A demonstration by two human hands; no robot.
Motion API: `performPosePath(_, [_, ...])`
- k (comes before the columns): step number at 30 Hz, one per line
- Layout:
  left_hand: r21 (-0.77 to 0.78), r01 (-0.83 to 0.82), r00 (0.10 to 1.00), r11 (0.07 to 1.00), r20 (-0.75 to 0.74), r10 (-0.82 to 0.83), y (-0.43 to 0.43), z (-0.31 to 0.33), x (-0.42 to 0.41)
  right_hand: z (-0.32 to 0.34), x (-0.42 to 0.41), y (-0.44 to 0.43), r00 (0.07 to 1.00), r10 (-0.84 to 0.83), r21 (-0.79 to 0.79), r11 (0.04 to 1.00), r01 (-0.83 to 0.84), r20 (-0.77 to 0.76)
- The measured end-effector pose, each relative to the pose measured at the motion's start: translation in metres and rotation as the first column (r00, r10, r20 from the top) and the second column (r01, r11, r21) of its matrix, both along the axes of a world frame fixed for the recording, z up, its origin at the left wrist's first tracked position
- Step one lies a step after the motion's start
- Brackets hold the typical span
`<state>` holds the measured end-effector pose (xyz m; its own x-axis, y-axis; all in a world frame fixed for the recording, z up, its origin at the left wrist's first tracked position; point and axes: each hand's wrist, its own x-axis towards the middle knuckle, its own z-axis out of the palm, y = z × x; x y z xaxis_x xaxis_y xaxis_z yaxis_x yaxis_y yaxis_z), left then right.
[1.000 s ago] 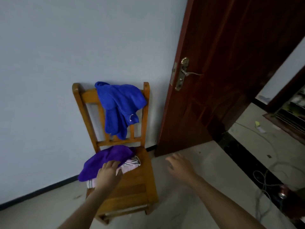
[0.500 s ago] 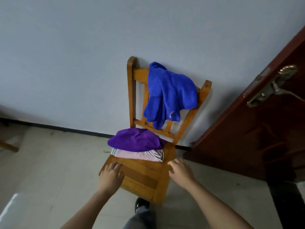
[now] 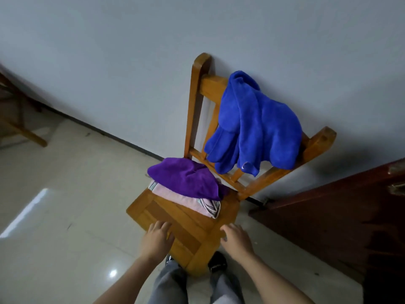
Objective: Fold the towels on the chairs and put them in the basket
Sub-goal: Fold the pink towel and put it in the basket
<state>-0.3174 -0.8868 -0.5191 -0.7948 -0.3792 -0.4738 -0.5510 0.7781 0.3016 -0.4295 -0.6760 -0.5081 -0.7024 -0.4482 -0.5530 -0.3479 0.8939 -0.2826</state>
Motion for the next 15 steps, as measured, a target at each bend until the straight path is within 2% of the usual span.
performPosePath(4, [0.028, -0.206, 0.979, 0.978, 0.014, 0.206, 0.028, -0.006, 0.002, -0.017, -0.015, 0.005, 0.996, 0.068, -0.005, 0.998, -0.068, 0.052])
performPosePath(9, [0.084, -0.443, 0.896, 0.893, 0.069, 0.438, 0.083, -0.009, 0.006, -0.030, -0.035, 0.026, 0.970, 0.222, -0.020, 0.975, -0.222, 0.102])
performPosePath(15, [0.207, -0.692, 0.719, 0.692, 0.107, 0.687, 0.115, -0.015, -0.002, -0.049, -0.058, 0.035, 0.955, 0.273, 0.006, 0.961, -0.276, 0.114])
